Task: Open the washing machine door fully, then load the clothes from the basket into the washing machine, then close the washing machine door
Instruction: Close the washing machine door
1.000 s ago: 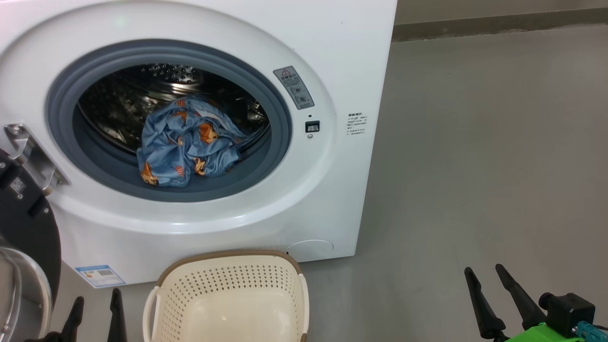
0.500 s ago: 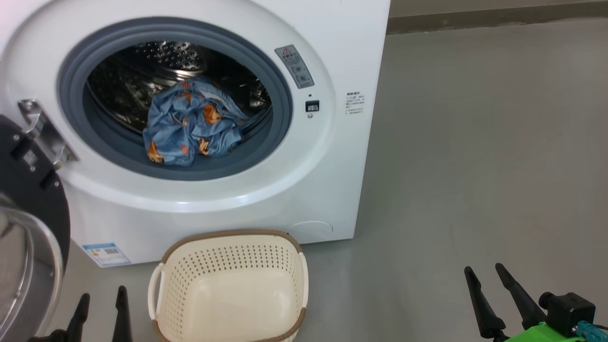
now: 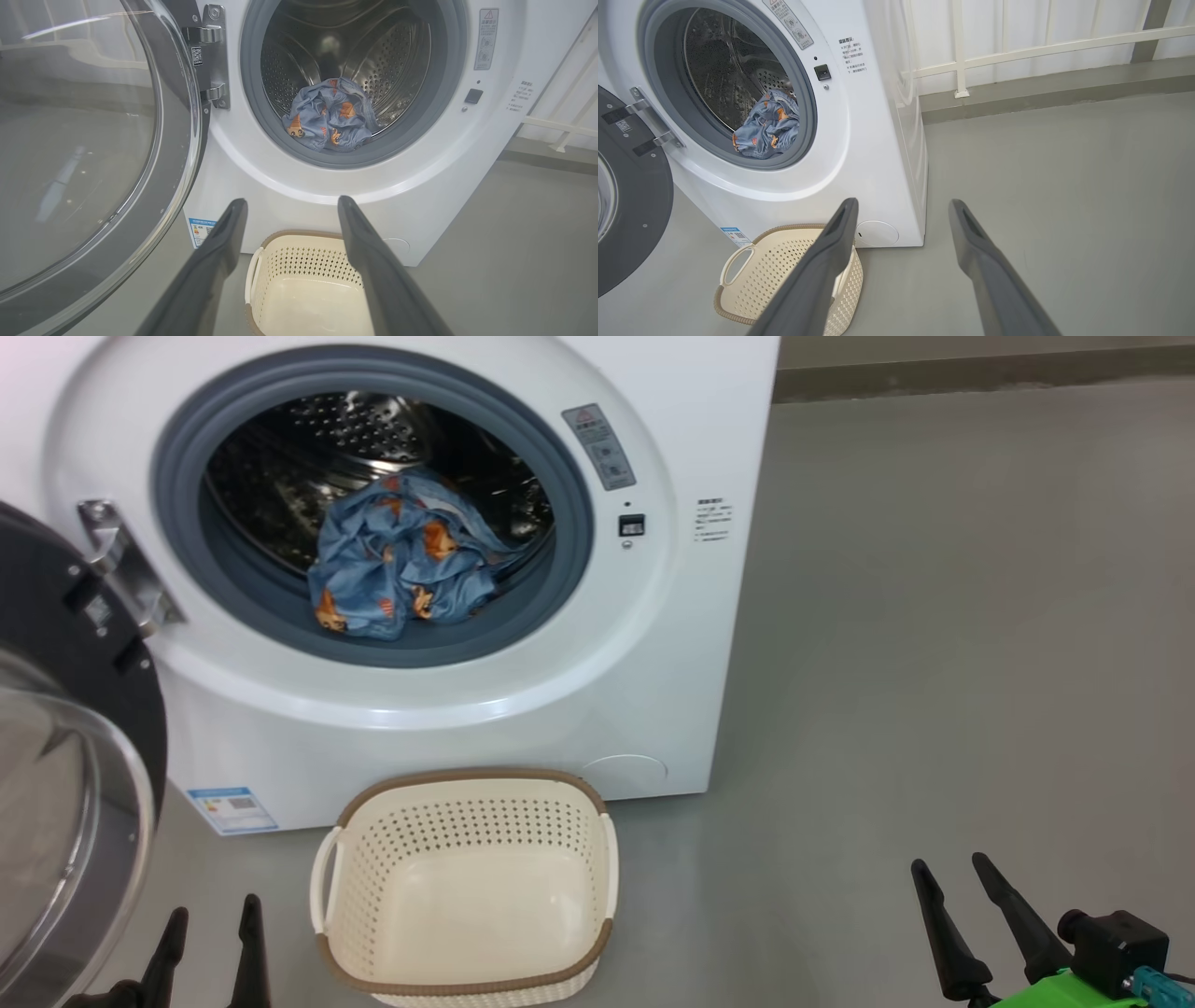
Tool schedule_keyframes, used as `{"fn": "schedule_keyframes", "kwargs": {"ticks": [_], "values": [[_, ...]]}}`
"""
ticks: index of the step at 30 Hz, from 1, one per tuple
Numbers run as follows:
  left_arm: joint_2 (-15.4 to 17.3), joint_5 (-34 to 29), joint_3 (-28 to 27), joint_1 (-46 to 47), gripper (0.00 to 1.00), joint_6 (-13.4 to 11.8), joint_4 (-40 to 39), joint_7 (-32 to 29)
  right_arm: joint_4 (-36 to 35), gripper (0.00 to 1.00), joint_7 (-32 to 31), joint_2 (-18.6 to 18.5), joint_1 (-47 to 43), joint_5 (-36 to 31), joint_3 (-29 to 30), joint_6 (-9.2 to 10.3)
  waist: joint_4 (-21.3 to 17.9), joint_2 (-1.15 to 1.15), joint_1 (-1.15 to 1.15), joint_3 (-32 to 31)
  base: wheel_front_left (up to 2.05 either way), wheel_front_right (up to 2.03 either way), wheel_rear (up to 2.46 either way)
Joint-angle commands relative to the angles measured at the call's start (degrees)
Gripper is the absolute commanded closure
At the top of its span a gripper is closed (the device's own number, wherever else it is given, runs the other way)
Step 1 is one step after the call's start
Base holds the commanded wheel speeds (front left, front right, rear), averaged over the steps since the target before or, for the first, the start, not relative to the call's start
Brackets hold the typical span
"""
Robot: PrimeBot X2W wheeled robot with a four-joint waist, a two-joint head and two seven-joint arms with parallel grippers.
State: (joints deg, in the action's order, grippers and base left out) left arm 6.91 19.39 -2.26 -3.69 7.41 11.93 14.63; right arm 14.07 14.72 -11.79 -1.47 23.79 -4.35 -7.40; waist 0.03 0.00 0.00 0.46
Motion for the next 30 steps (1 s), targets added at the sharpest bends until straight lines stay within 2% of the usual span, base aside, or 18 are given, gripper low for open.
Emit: {"fn": "schedule_keyframes", "kwargs": {"ticks": [1, 7, 21, 30], "values": [[1.04, 0.20, -1.78, 0.80, 0.00, 0.08, -1.59, 0.37, -1.53, 0.00, 0.28, -0.84, -0.27, -0.31, -1.23, -0.09, 0.89, 0.00, 0.00, -0.11, 0.00, 0.00, 0.00], [0.38, 0.62, -2.46, 0.46, 0.00, 0.08, -1.73, 0.37, -1.72, 0.00, 0.28, -0.98, 0.17, -0.26, -2.38, -0.09, 4.78, 0.00, 0.00, -0.25, 0.00, 0.00, 0.00], [-1.00, 0.68, -3.51, -0.81, 0.00, 0.08, -2.15, 0.37, -1.45, 0.00, 0.28, -1.75, 1.19, 0.20, -5.21, -0.09, 18.04, 0.00, 0.00, -0.50, 0.00, 0.00, 0.00], [-1.39, 0.49, -4.55, -1.18, 0.00, 0.08, -2.53, 0.37, -0.74, 0.00, 0.28, -1.83, 2.17, 0.64, -7.04, -0.09, 25.00, 0.00, 0.00, -0.96, 0.00, 0.00, 0.00]]}}
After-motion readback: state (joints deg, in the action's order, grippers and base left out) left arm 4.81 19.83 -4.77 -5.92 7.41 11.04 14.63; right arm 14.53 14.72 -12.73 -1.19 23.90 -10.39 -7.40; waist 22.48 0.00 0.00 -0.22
